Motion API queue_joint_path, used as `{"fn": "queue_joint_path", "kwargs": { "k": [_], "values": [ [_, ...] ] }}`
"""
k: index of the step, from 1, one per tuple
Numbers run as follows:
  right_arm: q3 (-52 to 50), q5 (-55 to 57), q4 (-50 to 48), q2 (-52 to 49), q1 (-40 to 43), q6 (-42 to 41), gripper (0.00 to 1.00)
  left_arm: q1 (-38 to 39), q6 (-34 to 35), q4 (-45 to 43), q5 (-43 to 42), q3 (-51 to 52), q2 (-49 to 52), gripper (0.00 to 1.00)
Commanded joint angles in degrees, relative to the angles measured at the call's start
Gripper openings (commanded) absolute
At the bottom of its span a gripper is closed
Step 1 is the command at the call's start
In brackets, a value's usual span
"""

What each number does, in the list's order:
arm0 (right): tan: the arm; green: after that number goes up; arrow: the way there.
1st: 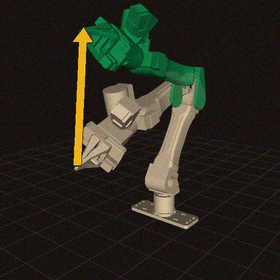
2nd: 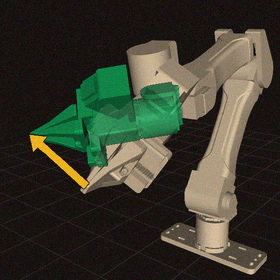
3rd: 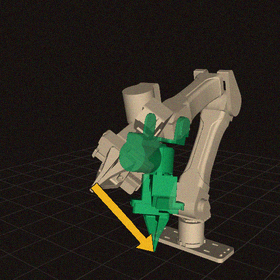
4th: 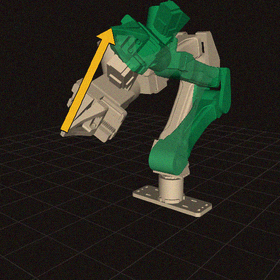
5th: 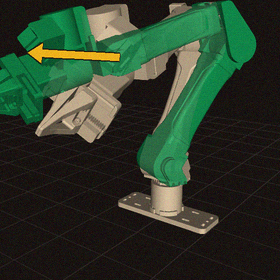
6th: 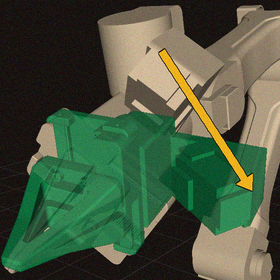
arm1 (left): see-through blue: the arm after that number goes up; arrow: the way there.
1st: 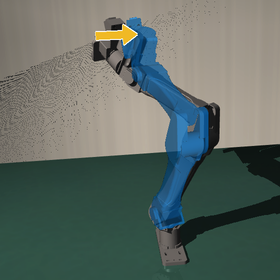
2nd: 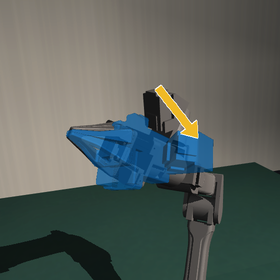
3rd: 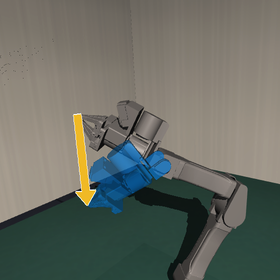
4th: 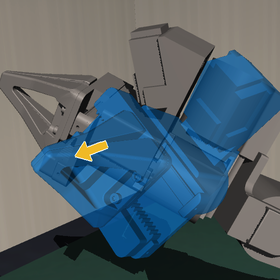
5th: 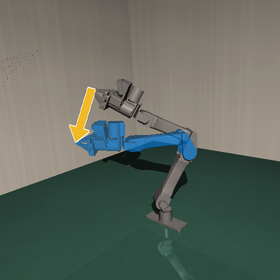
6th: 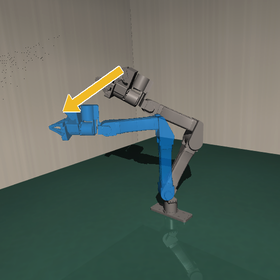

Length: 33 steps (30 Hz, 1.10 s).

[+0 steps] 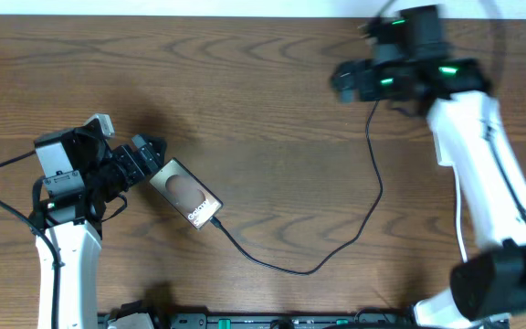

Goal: Plug charger to phone and switch on socket
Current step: 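Move the right gripper to the white power strip's orange switch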

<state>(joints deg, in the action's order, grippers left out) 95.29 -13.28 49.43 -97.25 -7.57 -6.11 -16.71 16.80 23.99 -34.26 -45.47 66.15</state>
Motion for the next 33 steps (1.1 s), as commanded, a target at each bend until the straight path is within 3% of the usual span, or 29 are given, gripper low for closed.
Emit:
{"fn": "queue_joint_path", "kwargs": {
  "k": [1, 4, 8, 14, 24, 33],
  "values": [
    [0.8, 4.2, 0.3, 3.4, 8.7, -1.1, 0.99, 0.0, -1.8, 0.2, -0.9, -1.9, -0.1, 0.96],
    [0.8, -1.1, 0.8, 3.8, 18.0, 0.2, 0.99, 0.3, -1.8, 0.2, -0.9, -3.5, 0.3, 0.96],
    [0.8, -17.2, 1.6, 1.7, 30.5, 7.4, 0.99, 2.2, -1.8, 0.2, -0.6, -6.6, 0.8, 0.97],
    [0.8, -26.4, 2.1, -4.8, 40.7, 16.0, 0.99, 6.3, -1.8, 0.5, 4.1, -10.7, 2.0, 0.97],
    [1.0, -28.0, 0.3, -20.6, 39.7, 22.5, 0.99, 10.2, -1.7, -0.7, 5.4, -11.5, 2.3, 0.97],
    [1.0, -25.8, -2.8, -27.6, 34.4, 23.1, 0.97, 10.2, -1.8, 0.2, 5.4, -11.4, 2.3, 0.97]
  ]
}}
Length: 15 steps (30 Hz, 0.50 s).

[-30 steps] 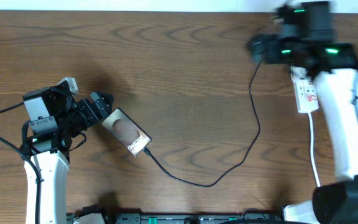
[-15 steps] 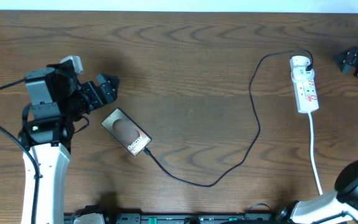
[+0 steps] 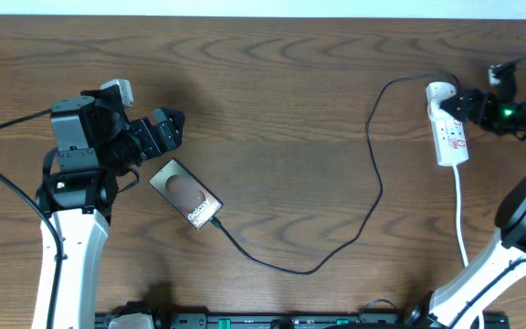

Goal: Plug charger to phone and switch on socket
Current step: 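Move the right gripper to the white power strip's orange switch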

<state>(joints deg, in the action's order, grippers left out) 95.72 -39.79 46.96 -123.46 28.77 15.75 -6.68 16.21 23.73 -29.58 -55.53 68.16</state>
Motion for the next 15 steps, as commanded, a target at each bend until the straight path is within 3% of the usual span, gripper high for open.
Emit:
{"fn": "queue_joint_path", "kwargs": {
  "k": [1, 15],
  "values": [
    [0.6, 2.0, -0.5, -1.4, -2.3, 0.7, 0.97, 0.1, -1.2, 0.6, 0.7, -1.4, 0.3, 0.97],
    [0.2, 7.7, -0.9, -1.5, -3.0, -3.6, 0.96, 0.1, -1.2, 1.7, 0.7, -1.3, 0.3, 0.97]
  ]
}}
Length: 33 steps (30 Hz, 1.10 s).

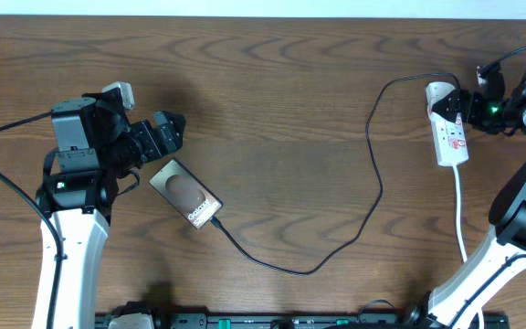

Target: Plug charger to phone and switch on socket

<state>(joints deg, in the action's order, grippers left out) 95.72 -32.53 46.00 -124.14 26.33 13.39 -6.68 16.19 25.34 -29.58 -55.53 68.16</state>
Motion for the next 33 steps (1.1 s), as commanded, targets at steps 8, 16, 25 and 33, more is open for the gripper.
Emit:
{"fn": "queue_joint_path", "kwargs": {
  "k": [8, 16, 25, 33],
  "values": [
    [0.0, -1.6, 0.1, -4.0, -1.8, -1.7, 0.96, 0.1, -1.5, 0.9, 0.7, -1.3, 0.3, 0.98],
    [0.0, -3.6, 0.7, -7.3, -3.1, -1.8, 0.92, 0.1, -1.6, 1.0, 0.8, -1.2, 0.3, 0.98],
    [0.1, -3.7, 3.0, -7.3, -3.1, -2.6, 0.91, 0.1, -1.6, 1.0, 0.8, -1.2, 0.3, 0.98],
    [0.1, -3.7, 4.0, -7.3, -3.1, -3.5, 0.89, 0.1, -1.6, 1.0, 0.8, -1.2, 0.3, 0.98]
  ]
}}
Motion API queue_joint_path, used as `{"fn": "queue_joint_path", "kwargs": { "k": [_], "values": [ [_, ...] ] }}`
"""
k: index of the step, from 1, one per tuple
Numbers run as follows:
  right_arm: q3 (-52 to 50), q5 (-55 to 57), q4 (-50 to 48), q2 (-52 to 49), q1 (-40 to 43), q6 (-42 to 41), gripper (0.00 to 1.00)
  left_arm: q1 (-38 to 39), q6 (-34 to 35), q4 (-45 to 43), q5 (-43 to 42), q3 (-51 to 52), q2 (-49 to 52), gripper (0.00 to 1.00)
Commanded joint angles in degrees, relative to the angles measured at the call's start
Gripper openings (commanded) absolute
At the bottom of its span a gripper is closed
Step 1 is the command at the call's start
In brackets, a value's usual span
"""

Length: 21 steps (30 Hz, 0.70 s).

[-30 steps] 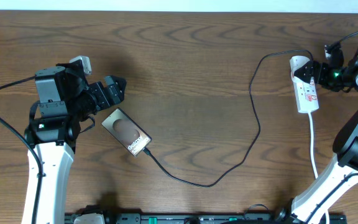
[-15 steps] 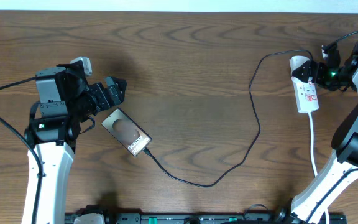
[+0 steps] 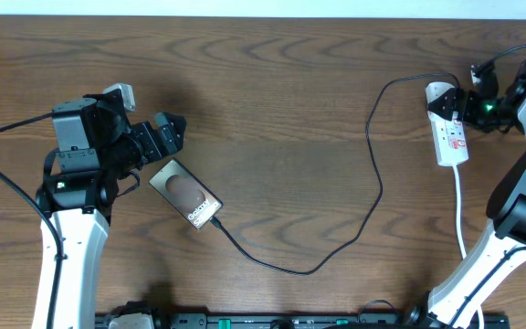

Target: Plug charger to phone and switch on socket

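The phone (image 3: pixel 185 194) lies flat and slanted at the left of the table, with the black charger cable (image 3: pixel 377 187) plugged into its lower right end. The cable loops across the table to the white socket strip (image 3: pixel 447 135) at the right. My left gripper (image 3: pixel 168 131) is open just above the phone's upper end, apart from it. My right gripper (image 3: pixel 457 103) reaches in from the right edge, its dark fingertips together against the top end of the strip. The switch itself is too small to make out.
The strip's white lead (image 3: pixel 461 215) runs down toward the front right. Both arm bases stand at the front edge. A dark rail (image 3: pixel 290 321) lies along the front. The brown wooden table (image 3: pixel 281 100) fills the view.
My right gripper has edged a little left, closer onto the top end of the socket strip. The left gripper, phone and cable have not moved.
At first my left gripper was at the phone's upper left end, and my right arm hung over the back right, hiding the strip. Then the left gripper was off the phone, and the right gripper was beside the strip's top end. It has crept closer since.
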<state>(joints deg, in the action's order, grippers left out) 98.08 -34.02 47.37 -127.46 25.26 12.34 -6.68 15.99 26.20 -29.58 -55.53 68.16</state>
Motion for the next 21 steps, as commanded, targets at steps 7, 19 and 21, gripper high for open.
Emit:
{"fn": "queue_joint_path", "kwargs": {
  "k": [7, 19, 21],
  "values": [
    [-2.3, -2.2, 2.6, -3.9, -2.1, -2.5, 0.85, 0.1, -1.4, 0.3, 0.8, -1.2, 0.3, 0.98],
    [2.3, 4.3, 3.5, -3.9, -1.6, -4.4, 0.83, 0.1, -2.5, 1.2, 0.8, -1.2, 0.3, 0.98],
    [3.1, 4.0, 4.3, -3.9, -1.5, -4.4, 0.84, 0.1, -2.5, 1.2, 0.8, -1.2, 0.3, 0.98]
  ]
}}
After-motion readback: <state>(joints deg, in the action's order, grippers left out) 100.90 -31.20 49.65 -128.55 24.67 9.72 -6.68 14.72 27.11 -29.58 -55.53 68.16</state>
